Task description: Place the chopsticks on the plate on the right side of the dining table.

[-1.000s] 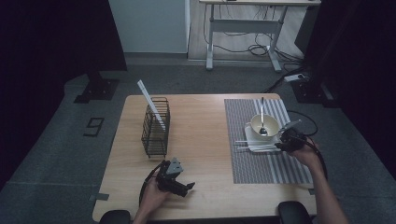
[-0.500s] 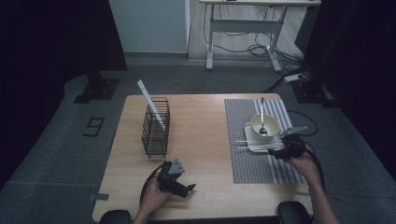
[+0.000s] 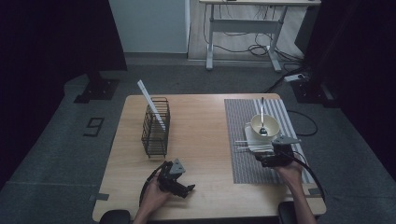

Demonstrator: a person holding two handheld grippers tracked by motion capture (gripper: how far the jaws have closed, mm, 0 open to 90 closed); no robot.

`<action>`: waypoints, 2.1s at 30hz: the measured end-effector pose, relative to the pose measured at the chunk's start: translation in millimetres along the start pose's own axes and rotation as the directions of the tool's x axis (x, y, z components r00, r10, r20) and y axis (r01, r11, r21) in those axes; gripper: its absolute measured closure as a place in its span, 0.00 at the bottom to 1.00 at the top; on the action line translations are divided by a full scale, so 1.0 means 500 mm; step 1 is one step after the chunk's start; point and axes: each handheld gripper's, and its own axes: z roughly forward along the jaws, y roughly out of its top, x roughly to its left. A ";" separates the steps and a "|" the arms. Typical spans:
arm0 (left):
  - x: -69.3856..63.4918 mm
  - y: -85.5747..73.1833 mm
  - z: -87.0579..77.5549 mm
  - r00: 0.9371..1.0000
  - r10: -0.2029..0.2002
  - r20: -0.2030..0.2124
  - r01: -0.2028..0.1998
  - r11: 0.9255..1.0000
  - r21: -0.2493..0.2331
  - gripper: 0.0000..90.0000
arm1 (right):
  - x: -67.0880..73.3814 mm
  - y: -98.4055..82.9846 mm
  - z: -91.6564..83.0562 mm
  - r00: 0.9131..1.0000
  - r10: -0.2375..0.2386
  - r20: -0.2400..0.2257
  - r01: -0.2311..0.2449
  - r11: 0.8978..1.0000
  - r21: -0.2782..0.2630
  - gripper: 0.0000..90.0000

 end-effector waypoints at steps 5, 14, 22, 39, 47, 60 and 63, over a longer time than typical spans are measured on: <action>-0.002 0.001 0.006 1.000 0.016 0.003 -0.016 1.000 0.021 0.00 | 0.016 -0.010 0.019 1.000 -0.026 -0.016 0.026 1.000 0.010 0.00; -0.003 0.004 0.017 1.000 0.016 0.013 -0.017 0.999 0.048 0.00 | 0.026 -0.017 0.052 0.998 -0.047 -0.049 0.049 0.998 0.042 0.00; -0.001 0.004 0.017 1.000 0.012 0.016 -0.013 0.999 0.053 0.00 | 0.019 -0.015 0.074 0.997 -0.034 -0.066 0.039 0.997 0.065 0.00; -0.001 0.004 0.017 1.000 0.013 0.015 -0.014 0.998 0.053 0.00 | 0.008 -0.008 0.092 0.997 -0.043 -0.056 0.047 0.996 0.077 0.00; -0.001 0.004 0.017 1.000 0.013 0.017 -0.014 0.999 0.053 0.00 | 0.006 -0.007 0.097 0.997 -0.048 -0.057 0.052 0.996 0.070 0.00; -0.002 0.004 0.017 1.000 0.012 0.016 -0.013 0.999 0.053 0.00 | -0.017 -0.012 0.050 0.999 -0.033 0.039 0.030 0.998 0.064 0.00; -0.002 0.004 0.017 1.000 0.011 0.015 -0.012 0.999 0.053 0.00 | -0.043 -0.019 0.027 0.996 -0.006 0.086 0.001 0.999 0.054 0.00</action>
